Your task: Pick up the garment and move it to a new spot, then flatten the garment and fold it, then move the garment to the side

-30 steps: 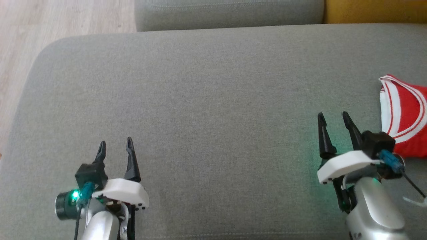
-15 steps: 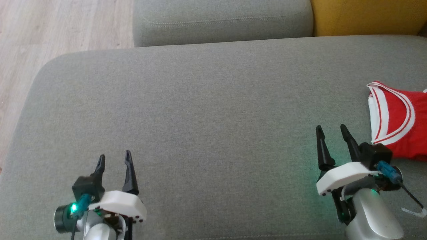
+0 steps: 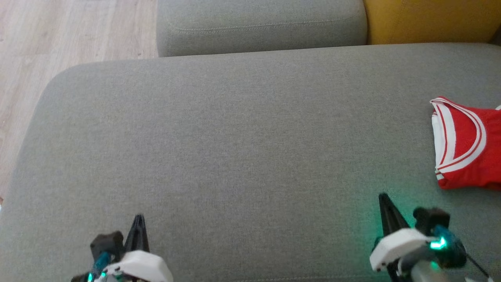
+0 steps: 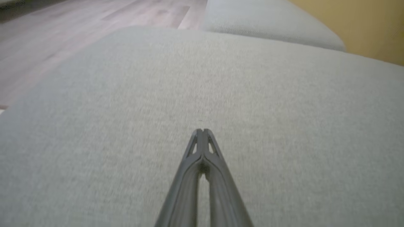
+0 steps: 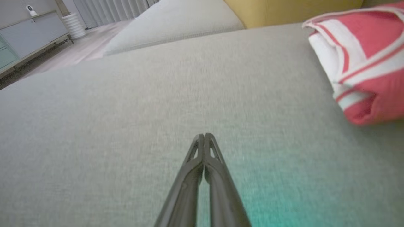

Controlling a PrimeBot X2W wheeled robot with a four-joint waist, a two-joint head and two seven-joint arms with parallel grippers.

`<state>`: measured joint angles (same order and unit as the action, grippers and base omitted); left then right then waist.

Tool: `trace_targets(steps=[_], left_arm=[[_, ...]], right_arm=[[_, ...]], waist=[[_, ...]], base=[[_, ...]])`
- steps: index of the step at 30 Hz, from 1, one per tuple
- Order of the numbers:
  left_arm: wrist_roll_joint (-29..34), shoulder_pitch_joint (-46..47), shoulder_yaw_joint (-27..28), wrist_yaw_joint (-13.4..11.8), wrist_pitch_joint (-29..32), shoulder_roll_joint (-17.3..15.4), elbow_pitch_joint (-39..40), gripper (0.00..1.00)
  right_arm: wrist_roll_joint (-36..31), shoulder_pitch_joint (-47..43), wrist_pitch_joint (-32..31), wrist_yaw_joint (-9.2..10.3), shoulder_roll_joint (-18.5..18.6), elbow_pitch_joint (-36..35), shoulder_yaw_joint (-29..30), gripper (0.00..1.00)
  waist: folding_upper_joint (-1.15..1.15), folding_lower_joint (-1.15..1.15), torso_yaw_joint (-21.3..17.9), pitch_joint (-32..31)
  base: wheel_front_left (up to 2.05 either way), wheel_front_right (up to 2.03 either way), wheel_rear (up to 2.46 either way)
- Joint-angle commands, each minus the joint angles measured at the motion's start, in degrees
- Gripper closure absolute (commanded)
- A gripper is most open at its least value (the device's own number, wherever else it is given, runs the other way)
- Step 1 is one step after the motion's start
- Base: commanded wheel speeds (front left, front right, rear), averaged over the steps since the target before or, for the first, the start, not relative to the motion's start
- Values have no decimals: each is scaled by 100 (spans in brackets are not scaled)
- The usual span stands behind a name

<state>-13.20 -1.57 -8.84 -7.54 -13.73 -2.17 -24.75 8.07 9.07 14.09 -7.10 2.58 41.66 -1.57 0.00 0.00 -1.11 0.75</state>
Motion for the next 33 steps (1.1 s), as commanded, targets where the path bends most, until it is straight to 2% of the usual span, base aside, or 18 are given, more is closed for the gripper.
trace_targets(steps=[1, 33], left_arm=[[-129, 229, 43, 33, 18, -12, 168, 100], [-2102, 361, 414, 406, 520, -27, 404, 100]], right_arm=[[142, 295, -23, -1, 21, -189, 42, 100], [2248, 126, -522, -10, 23, -865, 216, 100]], waist=[[0, 0, 1, 0], [0, 0, 29, -14]], base=[[0, 0, 0], [0, 0, 0]])
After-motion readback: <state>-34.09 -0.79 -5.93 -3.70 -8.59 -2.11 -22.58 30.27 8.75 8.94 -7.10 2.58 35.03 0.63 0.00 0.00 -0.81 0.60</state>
